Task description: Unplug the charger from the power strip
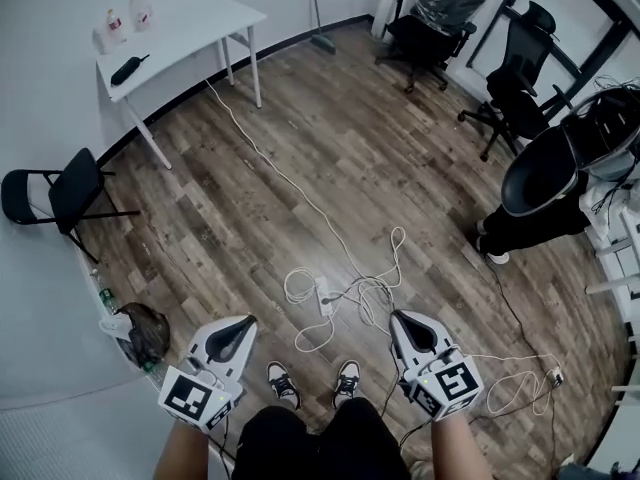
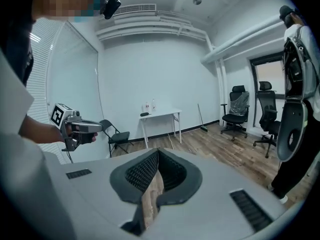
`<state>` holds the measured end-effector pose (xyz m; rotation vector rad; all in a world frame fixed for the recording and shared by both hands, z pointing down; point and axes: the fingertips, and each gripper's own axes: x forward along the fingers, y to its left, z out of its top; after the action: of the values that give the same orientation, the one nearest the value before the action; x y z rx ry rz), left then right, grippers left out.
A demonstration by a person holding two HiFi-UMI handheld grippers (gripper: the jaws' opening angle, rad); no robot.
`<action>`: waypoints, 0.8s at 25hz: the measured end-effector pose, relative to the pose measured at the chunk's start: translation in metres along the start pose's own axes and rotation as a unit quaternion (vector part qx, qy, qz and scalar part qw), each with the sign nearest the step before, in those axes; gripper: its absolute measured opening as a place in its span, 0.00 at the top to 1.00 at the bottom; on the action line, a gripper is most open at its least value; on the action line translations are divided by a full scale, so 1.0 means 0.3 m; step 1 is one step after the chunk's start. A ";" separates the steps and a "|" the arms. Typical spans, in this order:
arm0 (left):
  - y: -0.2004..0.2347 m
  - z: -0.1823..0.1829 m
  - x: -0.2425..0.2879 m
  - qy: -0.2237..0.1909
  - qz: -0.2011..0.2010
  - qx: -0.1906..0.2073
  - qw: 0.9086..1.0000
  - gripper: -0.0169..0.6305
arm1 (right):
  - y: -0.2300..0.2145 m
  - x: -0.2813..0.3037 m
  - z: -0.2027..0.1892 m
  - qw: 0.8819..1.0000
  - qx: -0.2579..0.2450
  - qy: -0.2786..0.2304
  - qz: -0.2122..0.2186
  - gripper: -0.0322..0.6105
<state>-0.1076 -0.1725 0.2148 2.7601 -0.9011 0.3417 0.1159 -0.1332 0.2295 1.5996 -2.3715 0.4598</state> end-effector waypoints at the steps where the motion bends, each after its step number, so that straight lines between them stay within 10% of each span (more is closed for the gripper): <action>1: 0.014 -0.041 0.017 0.005 0.003 -0.007 1.000 0.94 | -0.012 0.028 -0.024 1.000 -0.002 0.007 0.004 0.92; 7: 0.044 -0.441 0.214 0.034 0.015 -0.049 0.998 0.94 | -0.144 0.247 -0.299 0.997 -0.032 0.052 0.050 0.92; 20: 0.084 -1.528 0.837 0.075 0.007 -0.110 0.991 0.94 | -0.430 0.852 -1.329 0.981 -0.055 0.119 0.145 0.92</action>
<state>0.0050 -0.2040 0.7249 2.4910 -0.8655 0.4192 0.1513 -0.2408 0.7072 1.0897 -2.4028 0.5314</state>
